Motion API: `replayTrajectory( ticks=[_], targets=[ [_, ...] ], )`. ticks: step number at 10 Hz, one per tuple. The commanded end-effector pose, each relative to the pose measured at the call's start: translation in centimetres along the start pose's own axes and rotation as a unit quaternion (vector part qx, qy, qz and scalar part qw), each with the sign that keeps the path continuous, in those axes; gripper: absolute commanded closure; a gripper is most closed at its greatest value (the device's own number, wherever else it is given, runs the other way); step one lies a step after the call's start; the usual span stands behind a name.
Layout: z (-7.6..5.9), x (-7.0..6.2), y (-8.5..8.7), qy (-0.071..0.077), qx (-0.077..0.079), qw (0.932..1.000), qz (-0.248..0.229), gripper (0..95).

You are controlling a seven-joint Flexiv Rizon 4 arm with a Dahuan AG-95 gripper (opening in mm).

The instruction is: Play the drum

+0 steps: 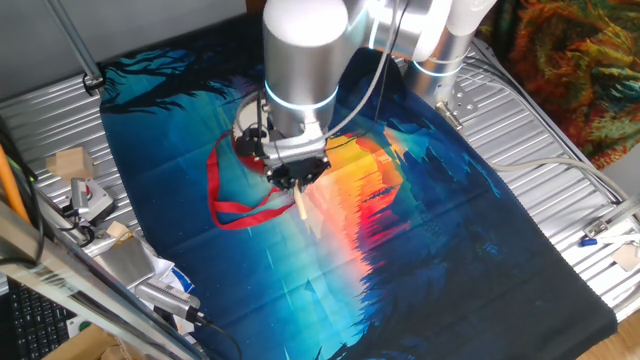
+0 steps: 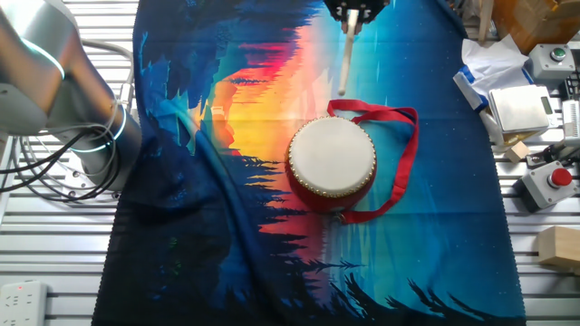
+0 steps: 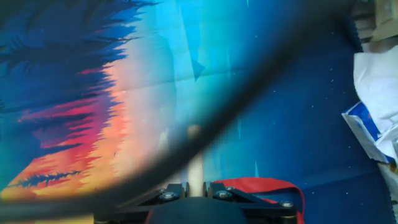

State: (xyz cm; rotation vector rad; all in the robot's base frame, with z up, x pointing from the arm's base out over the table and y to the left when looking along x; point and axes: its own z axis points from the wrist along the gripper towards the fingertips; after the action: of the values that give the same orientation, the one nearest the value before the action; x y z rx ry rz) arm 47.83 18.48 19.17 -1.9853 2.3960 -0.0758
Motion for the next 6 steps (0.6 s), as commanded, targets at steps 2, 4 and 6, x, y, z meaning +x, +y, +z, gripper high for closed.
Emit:
replayTrajectory(
  ticks=[2,4,6],
  targets=[
    [0.01,0.18,0.11,0.008,0.005,0.9999,0.009,95.0],
    [0.01,0.19,0.12,0.007,0.007,0.9999,0.009,95.0],
    [0.08,0.28,0.16,0.010,0.009,0.9999,0.010,95.0]
  ],
)
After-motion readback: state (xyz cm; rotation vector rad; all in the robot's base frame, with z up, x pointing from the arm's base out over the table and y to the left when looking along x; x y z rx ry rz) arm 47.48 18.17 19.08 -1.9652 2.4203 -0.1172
